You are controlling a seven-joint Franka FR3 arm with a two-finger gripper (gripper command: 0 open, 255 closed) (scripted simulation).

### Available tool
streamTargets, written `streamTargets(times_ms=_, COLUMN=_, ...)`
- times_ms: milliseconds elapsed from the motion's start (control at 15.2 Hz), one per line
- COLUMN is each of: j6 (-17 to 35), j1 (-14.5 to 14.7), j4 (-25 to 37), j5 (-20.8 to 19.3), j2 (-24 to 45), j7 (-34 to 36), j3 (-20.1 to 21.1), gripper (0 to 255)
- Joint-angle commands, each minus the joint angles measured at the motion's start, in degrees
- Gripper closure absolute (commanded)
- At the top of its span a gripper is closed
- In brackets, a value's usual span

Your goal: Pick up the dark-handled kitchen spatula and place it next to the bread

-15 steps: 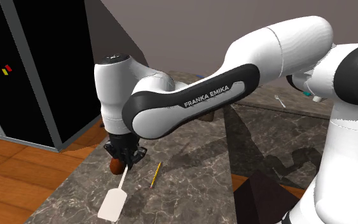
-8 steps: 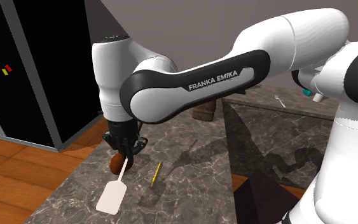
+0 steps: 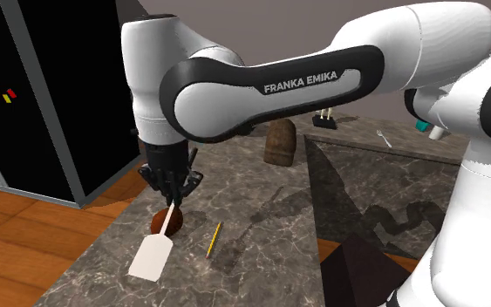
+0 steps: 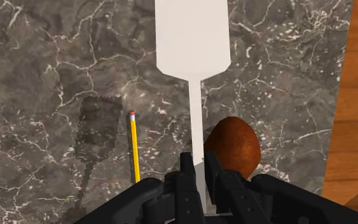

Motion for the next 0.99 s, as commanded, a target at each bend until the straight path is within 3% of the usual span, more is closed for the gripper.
streamTargets(times_ms=0, j6=-1.69, j1=0.29, j4=1.81, j5=-0.04, j2=0.19, j7=-0.03, j3=0.07, gripper=255)
streamTargets(times_ms=594, j6=-8.09, j1=1.04, j4=8.4, j5=0.07, j2=0.36, j7=-0.57, j3=0.33, gripper=255)
streamTargets(times_ms=924, j6=-4.34, j1=-6.77, j4=-2.18, j5=7.41, j2=-10.17, j7=-9.89, j3=-1.45, gripper=255)
